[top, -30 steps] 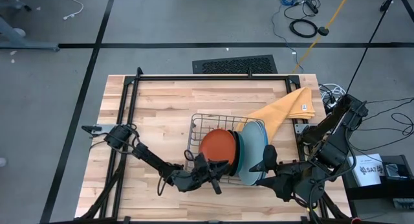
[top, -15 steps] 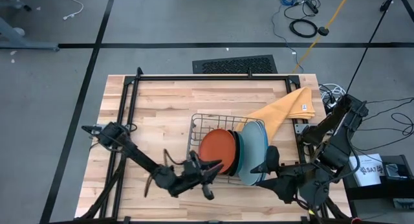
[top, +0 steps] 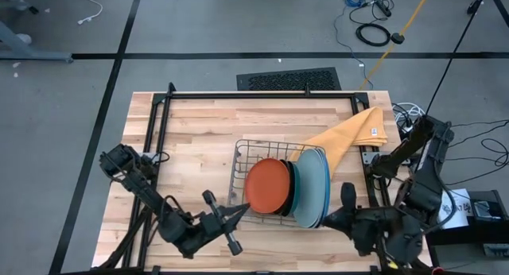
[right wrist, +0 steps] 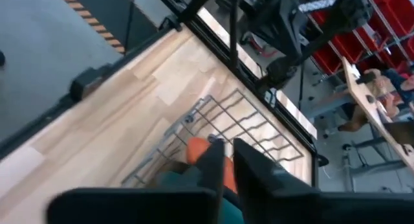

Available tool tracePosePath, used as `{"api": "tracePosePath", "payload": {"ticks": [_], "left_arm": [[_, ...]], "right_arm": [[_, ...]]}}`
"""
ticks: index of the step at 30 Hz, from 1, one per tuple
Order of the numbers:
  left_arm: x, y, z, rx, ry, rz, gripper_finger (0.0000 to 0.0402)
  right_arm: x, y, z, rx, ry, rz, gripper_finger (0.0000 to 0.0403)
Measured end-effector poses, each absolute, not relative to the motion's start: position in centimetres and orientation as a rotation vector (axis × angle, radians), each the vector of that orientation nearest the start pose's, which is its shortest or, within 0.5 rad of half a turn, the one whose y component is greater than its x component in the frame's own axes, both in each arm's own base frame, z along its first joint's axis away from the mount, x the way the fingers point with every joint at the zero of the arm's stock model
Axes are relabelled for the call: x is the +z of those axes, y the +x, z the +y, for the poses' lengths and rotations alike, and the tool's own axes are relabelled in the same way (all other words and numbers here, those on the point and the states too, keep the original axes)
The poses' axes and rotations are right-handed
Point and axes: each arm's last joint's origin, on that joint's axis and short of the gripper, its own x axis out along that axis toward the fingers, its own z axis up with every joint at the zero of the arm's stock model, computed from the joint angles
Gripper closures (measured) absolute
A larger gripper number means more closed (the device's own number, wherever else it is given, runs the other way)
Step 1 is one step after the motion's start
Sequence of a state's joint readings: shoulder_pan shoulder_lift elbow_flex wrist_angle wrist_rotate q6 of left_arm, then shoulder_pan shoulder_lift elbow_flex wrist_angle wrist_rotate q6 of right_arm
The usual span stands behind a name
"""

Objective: Sort dishes
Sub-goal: Return to Home Position

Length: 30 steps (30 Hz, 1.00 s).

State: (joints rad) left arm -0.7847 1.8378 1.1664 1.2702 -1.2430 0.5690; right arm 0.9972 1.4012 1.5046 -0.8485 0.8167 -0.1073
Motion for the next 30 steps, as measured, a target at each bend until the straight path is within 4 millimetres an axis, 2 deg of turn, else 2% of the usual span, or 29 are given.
{"api": "tracePosePath", "payload": {"ticks": [3, 8, 11, 15, 18, 22, 26, 30], "left_arm": [[29.6, 28.9, -25.2, 0.512, 0.062, -0.169, 0.0398], [29.2, 29.1, -25.3, 0.526, 0.112, -0.131, 0.0400], [29.7, 28.9, -25.2, 0.512, 0.100, -0.147, 0.0400], [31.0, 28.2, -24.3, 0.447, 0.093, -0.190, 0.0401], [31.2, 27.9, -22.8, 0.373, 0.095, -0.187, 0.0401], [30.9, 28.4, -19.3, 0.241, 0.044, -0.071, 0.0401], [29.5, 28.8, -15.5, 0.305, 0.019, 0.108, 0.0401], [30.7, 28.4, -13.8, 0.297, 0.052, 0.115, 0.0401]], "right_arm": [[38.2, 16.1, 22.7, 0.187, -0.673, 0.415, 0.0394], [35.3, 14.3, 22.7, 0.110, -0.585, 0.330, 0.0402], [33.8, 12.3, 22.2, 0.089, -0.516, 0.249, 0.0402], [33.2, 9.7, 20.6, 0.081, -0.414, 0.134, 0.0402], [33.1, 8.1, 18.9, 0.070, -0.402, 0.070, 0.0402], [33.5, 6.8, 16.1, 0.027, -0.373, 0.020, 0.0403], [33.3, 6.1, 13.6, 0.023, -0.344, -0.002, 0.0403], [32.2, 5.7, 11.5, 0.015, -0.299, -0.018, 0.0403]]}}
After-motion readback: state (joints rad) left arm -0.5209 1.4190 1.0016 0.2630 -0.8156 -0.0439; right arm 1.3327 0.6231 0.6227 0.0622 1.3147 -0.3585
